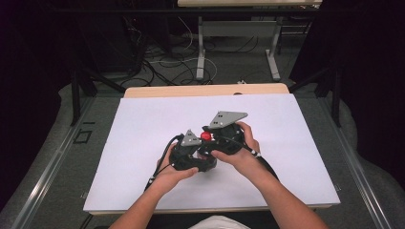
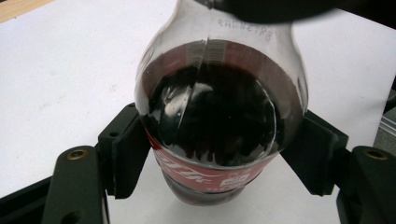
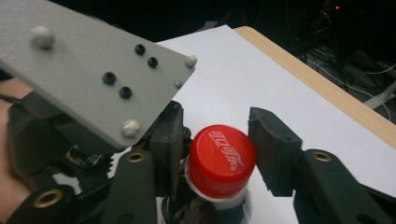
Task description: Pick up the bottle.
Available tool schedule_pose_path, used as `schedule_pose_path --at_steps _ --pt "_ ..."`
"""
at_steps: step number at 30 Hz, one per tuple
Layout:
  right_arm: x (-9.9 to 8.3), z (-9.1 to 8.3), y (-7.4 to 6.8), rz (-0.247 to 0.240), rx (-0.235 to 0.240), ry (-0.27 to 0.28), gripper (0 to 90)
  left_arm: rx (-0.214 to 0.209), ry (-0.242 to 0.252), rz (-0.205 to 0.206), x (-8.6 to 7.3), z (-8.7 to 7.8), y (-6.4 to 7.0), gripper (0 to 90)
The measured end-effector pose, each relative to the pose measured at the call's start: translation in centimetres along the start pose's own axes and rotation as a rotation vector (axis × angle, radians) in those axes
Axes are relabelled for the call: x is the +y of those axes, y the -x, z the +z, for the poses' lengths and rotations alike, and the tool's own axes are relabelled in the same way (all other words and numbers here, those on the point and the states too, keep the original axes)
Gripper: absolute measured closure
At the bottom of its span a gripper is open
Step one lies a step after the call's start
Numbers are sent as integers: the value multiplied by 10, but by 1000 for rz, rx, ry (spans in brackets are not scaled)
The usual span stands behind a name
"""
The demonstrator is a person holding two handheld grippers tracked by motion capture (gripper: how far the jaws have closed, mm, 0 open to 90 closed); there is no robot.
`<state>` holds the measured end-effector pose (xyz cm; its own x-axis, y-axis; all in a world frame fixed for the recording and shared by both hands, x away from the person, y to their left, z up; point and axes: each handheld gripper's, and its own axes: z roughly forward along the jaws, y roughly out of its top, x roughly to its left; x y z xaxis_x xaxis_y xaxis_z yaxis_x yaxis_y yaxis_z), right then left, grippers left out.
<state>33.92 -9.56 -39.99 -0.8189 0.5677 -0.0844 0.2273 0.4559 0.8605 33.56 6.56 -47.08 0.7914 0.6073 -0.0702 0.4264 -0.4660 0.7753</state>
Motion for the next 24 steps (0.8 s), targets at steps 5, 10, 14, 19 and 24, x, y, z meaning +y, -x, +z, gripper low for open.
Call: schedule_pose_path --at_steps 5,10,14,19,24 --pt "-2 0 2 3 19 8 610 0 -8 6 0 0 0 298" --pt "-1 -3 16 -20 128 -32 616 -18 -13 36 1 1 3 298" --pt "0 -3 33 -77 272 -47 617 -43 -30 57 1 2 5 298" --pt "-1 -2 47 -209 469 -85 616 -80 -51 76 0 4 11 298" --pt "-1 -2 52 -230 507 -87 613 -86 -47 74 1 5 11 298"
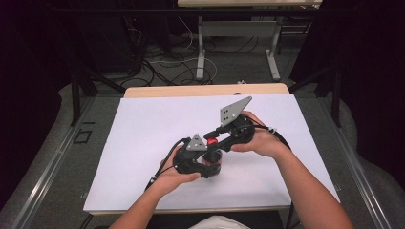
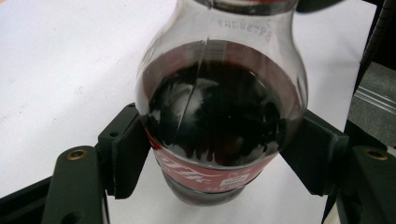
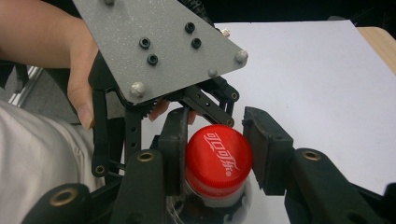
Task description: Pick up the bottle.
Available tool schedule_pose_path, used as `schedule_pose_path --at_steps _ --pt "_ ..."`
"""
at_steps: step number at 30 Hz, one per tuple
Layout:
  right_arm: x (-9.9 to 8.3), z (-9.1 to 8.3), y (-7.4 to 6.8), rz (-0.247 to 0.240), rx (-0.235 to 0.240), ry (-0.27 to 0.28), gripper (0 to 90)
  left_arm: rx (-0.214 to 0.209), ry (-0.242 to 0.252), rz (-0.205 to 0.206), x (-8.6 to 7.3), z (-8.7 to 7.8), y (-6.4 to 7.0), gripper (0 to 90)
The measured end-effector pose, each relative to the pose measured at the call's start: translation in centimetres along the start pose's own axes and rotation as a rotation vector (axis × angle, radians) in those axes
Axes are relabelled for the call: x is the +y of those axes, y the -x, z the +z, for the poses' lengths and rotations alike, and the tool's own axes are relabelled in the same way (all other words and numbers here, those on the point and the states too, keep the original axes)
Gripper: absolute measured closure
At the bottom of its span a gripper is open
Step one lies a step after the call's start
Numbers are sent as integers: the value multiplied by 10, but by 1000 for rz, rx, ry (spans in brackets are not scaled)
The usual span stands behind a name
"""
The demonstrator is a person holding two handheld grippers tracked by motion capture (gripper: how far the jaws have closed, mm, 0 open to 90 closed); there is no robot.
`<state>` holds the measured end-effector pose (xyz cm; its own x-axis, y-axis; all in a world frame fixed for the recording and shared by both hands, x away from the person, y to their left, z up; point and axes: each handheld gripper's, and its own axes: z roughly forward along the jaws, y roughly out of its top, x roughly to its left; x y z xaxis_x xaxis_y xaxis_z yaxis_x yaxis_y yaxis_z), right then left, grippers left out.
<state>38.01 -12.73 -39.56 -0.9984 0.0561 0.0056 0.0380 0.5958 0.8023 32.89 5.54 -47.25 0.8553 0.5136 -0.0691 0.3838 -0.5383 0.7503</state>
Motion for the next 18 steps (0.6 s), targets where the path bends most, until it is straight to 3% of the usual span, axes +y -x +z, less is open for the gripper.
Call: schedule_pose_path --at_steps 2,3,5,6,7,9,14,16,18 --pt "0 0 -1 -3 -11 1 608 4 -2 6 0 -1 -1 298" --pt "1 1 -2 22 -41 4 531 9 9 -3 0 -1 -1 298" --pt "2 2 -5 50 -80 14 479 5 0 2 1 -4 -5 297" --pt "2 2 -5 50 -80 14 479 13 13 -18 1 -4 -5 297" --pt "3 2 -8 79 -128 17 445 28 26 -28 0 -4 -5 298" --pt "4 1 -10 86 -148 21 437 47 26 -27 0 -6 -8 298" --pt "10 8 -27 110 -344 5 417 70 31 -56 0 -7 -12 297" --pt "10 10 -30 104 -358 1 415 79 32 -75 -1 -7 -11 298" --pt "10 15 -33 138 -378 29 416 95 38 -74 -1 -6 -12 298"
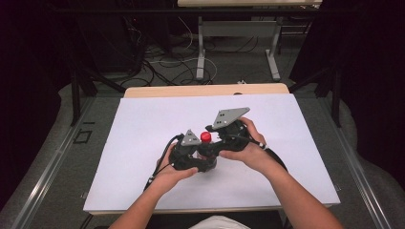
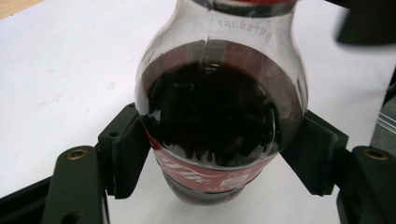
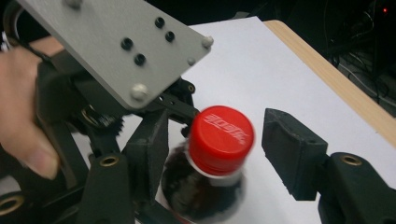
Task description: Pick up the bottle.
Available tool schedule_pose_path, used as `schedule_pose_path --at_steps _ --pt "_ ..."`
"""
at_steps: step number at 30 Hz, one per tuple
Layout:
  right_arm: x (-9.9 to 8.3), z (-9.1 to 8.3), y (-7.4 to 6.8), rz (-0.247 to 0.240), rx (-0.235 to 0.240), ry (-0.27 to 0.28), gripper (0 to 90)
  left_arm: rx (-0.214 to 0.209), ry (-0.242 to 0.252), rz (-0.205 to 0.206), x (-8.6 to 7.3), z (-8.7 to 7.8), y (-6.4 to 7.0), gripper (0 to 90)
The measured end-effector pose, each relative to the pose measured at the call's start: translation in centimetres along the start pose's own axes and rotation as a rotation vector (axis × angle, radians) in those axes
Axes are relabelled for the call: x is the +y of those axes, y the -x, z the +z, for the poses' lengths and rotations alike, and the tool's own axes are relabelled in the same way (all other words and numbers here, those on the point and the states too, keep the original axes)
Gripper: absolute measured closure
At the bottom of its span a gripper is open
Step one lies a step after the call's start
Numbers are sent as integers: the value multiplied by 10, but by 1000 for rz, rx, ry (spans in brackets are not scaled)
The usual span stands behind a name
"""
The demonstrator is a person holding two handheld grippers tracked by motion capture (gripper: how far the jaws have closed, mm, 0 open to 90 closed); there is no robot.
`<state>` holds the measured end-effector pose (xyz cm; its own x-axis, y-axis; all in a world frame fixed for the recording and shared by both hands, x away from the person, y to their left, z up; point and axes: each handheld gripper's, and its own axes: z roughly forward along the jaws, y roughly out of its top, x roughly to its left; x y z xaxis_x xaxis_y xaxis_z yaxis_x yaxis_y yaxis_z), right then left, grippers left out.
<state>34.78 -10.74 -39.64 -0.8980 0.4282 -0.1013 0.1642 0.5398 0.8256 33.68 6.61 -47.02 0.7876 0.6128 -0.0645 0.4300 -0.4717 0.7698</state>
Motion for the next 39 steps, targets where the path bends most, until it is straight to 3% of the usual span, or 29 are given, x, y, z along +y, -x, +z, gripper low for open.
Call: schedule_pose_path --at_steps 1,2,3,5,9,13,16,21,22,23,25,26,27,28,29,31,35,37,39 --pt "-1 2 -4 33 -40 11 430 5 6 -5 -1 1 0 298" --pt "-1 2 -4 33 -40 11 430 9 -1 -5 -1 0 -1 298" --pt "-1 4 -6 64 -75 14 443 12 -2 -8 -1 1 -1 298" --pt "0 5 -9 121 -75 21 447 11 -8 -2 -1 1 -2 298" --pt "0 7 -13 133 -90 20 485 16 4 -6 -1 1 0 297" --pt "1 6 -15 114 -134 31 569 11 2 -4 -1 1 1 298" --pt "0 6 -14 108 -138 32 602 13 -3 0 0 1 2 298" --pt "0 4 -8 88 -83 25 612 -6 -23 9 0 1 3 298" --pt "0 2 -6 94 -54 7 613 -8 -25 18 0 1 3 298" --pt "2 1 2 63 7 -6 614 -12 -16 17 0 0 3 298" --pt "3 0 11 40 74 -20 616 -15 -25 25 0 0 3 298" --pt "3 0 11 40 74 -20 616 -16 -20 28 0 0 4 298" --pt "6 -2 17 -13 140 -44 616 -23 -11 37 1 -1 4 298" --pt "6 -2 17 -13 140 -44 616 -30 -9 36 1 -1 5 298" --pt "9 -3 22 -44 199 -56 616 -35 -8 43 1 -1 5 298" --pt "11 -4 28 -117 274 -70 616 -52 -24 55 2 -3 7 298" --pt "11 -4 33 -137 318 -77 606 -64 -26 48 2 -2 8 298" --pt "11 -5 33 -106 287 -78 523 -46 -11 39 1 -2 7 298" --pt "10 -7 27 -85 215 -55 463 -32 -5 32 1 -2 3 298"
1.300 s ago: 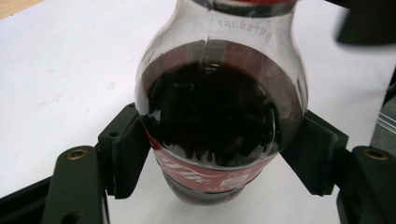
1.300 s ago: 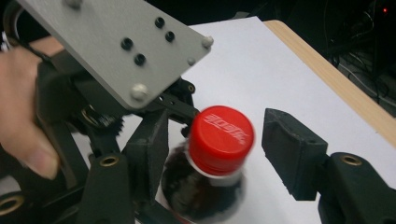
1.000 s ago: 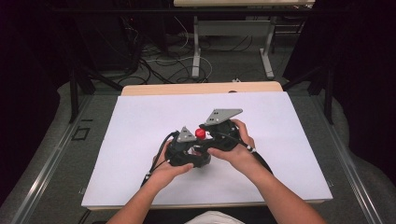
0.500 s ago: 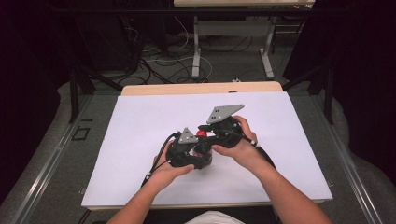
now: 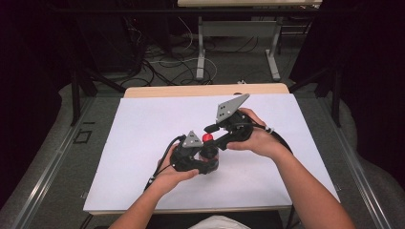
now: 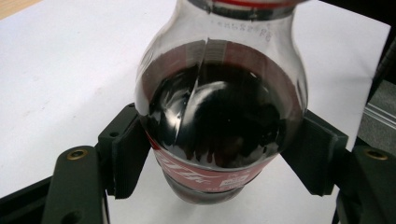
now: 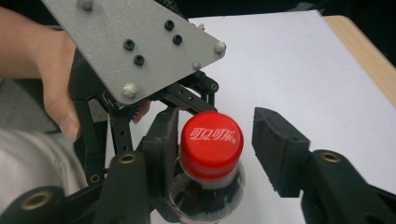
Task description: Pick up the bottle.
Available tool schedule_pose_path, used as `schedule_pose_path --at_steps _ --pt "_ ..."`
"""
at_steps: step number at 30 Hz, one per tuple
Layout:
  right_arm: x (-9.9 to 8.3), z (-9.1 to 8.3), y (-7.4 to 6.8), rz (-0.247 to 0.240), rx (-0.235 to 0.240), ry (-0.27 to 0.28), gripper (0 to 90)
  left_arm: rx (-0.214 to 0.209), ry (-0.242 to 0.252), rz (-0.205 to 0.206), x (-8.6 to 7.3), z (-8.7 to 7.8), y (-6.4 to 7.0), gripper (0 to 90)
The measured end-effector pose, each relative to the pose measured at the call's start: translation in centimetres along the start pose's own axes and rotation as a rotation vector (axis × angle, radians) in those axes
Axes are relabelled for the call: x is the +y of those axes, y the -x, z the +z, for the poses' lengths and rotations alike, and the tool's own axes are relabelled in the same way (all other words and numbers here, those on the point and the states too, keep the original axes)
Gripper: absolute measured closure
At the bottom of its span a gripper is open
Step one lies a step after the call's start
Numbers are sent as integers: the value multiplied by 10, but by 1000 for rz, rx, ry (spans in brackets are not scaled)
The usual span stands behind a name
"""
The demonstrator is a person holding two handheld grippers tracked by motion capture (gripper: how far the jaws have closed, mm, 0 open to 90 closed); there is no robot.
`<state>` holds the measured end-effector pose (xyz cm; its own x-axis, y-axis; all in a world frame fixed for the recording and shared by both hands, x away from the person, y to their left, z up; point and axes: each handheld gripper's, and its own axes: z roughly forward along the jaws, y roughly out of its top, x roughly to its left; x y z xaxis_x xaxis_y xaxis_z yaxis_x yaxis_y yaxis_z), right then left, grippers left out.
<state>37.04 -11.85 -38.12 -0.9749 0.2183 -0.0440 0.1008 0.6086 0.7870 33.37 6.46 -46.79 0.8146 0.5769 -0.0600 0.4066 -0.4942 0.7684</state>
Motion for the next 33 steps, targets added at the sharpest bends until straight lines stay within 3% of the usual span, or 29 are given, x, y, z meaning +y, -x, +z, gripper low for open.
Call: schedule_pose_path --at_steps 1,3,5,8,9,12,13,16,23,26,29,32,33 --pt "0 0 0 0 0 0 463 7 3 -5 0 0 -1 298" --pt "0 1 -7 24 -59 8 462 17 -7 0 0 -2 -4 298" --pt "0 1 -12 36 -111 2 469 26 7 -20 -1 -1 -5 298" --pt "-2 4 -21 94 -196 23 490 35 2 -39 -1 -2 -6 298" --pt "-3 5 -22 89 -201 26 500 32 -12 -36 -1 -3 -6 298" --pt "-6 10 -28 110 -232 68 533 47 5 -41 -1 -2 -7 298" --pt "-7 13 -30 110 -258 69 553 46 0 -39 -1 -2 -7 298" --pt "-7 16 -31 102 -270 74 558 47 -1 -37 -1 -1 -6 299" --pt "-5 23 -31 99 -251 63 561 32 -2 -22 0 2 -1 300" --pt "-5 24 -27 84 -229 63 603 32 -2 -15 0 2 1 300" --pt "-4 23 -20 88 -183 59 609 24 -9 -7 0 1 0 300" --pt "-3 17 -10 64 -97 30 613 12 -8 -6 0 1 1 299" --pt "-3 17 -10 64 -97 30 613 11 -8 -4 1 0 1 299"
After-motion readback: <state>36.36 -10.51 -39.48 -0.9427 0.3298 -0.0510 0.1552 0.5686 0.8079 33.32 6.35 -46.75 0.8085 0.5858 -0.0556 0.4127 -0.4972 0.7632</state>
